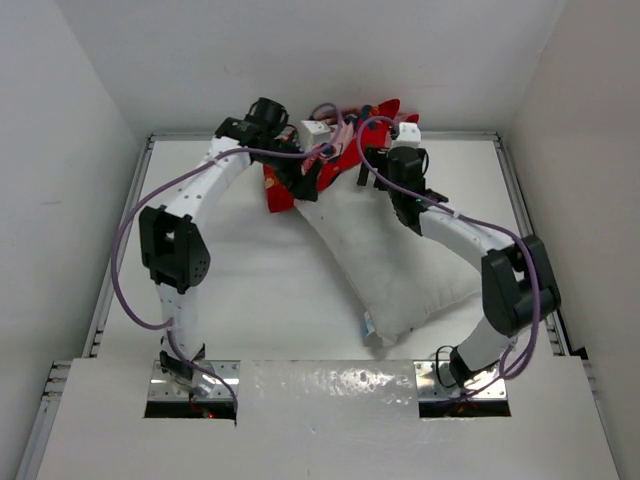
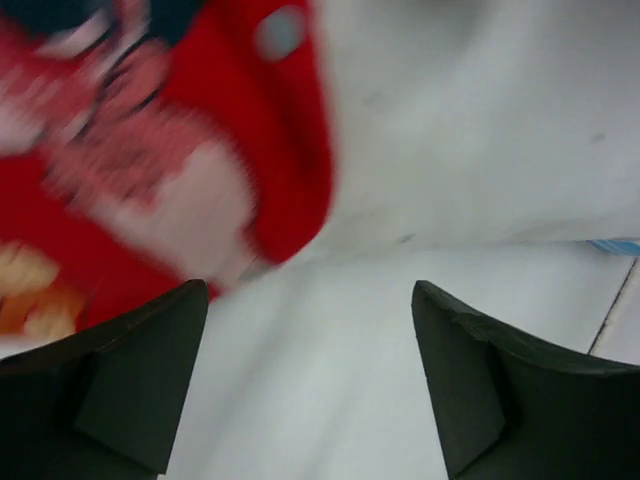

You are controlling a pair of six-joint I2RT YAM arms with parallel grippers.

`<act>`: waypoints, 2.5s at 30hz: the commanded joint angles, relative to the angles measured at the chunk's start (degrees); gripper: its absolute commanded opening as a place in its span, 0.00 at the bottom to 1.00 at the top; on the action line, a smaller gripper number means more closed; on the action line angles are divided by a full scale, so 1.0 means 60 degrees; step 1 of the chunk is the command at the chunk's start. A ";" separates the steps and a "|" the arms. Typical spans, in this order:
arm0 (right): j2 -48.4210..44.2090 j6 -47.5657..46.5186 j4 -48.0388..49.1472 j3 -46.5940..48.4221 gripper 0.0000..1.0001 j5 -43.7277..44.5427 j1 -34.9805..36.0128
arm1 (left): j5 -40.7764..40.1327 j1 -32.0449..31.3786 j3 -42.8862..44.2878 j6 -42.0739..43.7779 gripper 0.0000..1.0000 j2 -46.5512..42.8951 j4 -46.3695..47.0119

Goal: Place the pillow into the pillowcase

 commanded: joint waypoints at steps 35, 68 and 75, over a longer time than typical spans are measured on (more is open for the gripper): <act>0.3231 -0.3957 -0.6385 0.5116 0.00 -0.0667 0.2996 | 0.2097 0.2363 -0.3131 -0.2889 0.00 0.0572 0.4836; 0.0431 0.0230 0.1367 0.3813 0.00 0.0287 0.2761 | 0.5088 0.0927 0.0806 -0.1137 0.00 -0.1746 0.1359; 0.0753 0.3324 0.2537 0.4093 0.00 -0.2042 0.3113 | 0.4590 0.0913 0.2931 -0.1714 0.00 -0.1350 0.1495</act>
